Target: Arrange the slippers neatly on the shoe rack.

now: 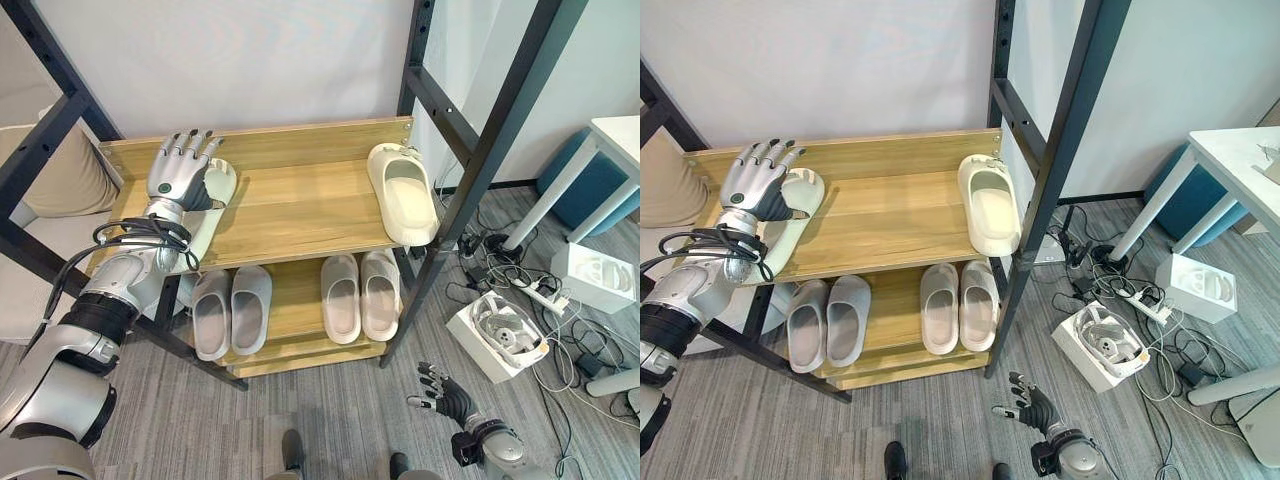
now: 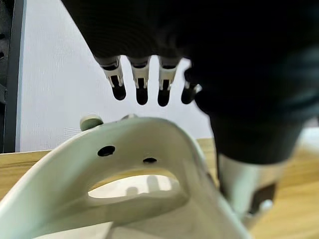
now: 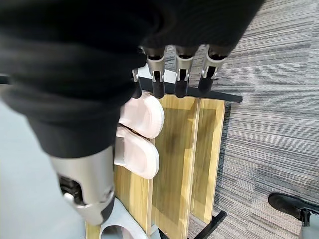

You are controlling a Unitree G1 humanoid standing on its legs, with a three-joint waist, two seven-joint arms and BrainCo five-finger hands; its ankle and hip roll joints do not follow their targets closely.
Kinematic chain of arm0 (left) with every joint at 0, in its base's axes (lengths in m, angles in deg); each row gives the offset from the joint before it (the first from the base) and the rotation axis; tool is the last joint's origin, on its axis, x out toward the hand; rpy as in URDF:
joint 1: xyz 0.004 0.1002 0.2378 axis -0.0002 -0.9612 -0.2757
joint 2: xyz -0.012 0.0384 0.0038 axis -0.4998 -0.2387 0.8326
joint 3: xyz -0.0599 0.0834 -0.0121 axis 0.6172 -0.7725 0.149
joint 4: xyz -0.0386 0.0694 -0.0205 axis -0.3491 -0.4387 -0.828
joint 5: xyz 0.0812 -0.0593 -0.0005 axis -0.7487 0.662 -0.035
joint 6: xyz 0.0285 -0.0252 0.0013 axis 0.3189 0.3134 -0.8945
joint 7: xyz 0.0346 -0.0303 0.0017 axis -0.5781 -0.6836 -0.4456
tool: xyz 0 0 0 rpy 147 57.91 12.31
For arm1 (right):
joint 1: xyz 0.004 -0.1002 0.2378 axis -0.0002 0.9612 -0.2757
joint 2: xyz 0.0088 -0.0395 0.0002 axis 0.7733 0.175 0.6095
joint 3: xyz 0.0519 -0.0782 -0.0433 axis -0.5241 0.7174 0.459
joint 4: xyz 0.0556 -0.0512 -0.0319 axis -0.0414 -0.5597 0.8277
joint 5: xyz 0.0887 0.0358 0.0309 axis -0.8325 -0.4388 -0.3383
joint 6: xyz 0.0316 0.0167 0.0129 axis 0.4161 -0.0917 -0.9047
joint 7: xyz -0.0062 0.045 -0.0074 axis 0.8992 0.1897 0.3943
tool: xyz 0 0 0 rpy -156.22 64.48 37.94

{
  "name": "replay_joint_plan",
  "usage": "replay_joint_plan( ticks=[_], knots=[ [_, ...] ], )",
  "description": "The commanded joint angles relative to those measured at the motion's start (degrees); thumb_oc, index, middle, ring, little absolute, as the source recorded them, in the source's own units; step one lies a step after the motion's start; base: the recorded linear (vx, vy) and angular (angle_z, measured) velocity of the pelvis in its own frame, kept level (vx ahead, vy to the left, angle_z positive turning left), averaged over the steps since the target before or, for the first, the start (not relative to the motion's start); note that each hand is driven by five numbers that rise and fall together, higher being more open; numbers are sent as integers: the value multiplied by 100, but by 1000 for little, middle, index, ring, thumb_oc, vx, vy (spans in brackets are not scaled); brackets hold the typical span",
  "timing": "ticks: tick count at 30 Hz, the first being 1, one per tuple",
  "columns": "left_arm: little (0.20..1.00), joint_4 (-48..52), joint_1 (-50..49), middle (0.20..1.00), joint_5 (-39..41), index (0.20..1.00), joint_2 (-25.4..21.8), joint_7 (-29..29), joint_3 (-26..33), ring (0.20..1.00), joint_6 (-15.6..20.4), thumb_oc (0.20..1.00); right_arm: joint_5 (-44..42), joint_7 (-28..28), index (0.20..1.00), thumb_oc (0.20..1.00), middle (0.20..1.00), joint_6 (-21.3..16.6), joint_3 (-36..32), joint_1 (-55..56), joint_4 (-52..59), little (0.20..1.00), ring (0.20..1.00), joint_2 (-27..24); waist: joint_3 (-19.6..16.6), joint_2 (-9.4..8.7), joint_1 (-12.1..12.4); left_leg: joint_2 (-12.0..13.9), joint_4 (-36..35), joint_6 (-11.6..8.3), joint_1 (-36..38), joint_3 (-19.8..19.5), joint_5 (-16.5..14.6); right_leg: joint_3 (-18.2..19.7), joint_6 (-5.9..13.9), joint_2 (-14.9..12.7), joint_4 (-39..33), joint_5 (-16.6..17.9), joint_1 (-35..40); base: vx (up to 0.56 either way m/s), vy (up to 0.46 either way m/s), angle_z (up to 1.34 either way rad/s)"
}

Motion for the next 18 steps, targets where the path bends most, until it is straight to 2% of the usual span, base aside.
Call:
replay_joint_plan(
  ticks=[1,6,9,11,18],
  knots=[
    [1000,-600,983,1000,-106,1000,-220,188,151,1000,-279,1000,-80,52,1000,1000,1000,-353,-43,-179,399,1000,1000,-1,243,-252,67,-84,-34,-11,812,9,-1175,-212,378,-140,76,83,-394,-6,4,-4],
    [1000,241,682,1000,89,1000,-264,316,652,1000,-155,1000,-78,71,1000,1000,1000,-321,-33,-170,289,1000,1000,102,232,-268,127,-100,-34,-1,800,-9,-1181,-215,370,-148,60,92,-392,-2,1,-2],
    [1000,1007,191,1000,144,1000,-228,417,1262,1000,-71,1000,-63,77,1000,1000,1000,-277,-55,-186,181,1000,1000,201,193,-245,191,-116,-34,3,825,-54,-1206,-264,351,-159,38,71,-327,4,-1,1],
    [1000,1232,2,1000,116,1000,-297,461,1506,1000,-25,1000,-46,55,1000,1000,1000,-239,-76,-218,150,1000,1000,248,159,-228,246,-122,-34,1,844,-81,-1216,-290,345,-166,25,63,-283,5,-3,2],
    [1000,1320,-439,1000,35,1000,-616,426,1763,1000,25,1000,-33,-12,1000,1000,1000,-201,-48,-261,175,1000,1000,282,97,-165,323,-139,-34,-9,909,-137,-1223,-369,334,-178,39,35,-177,8,-4,10]
  ],
)
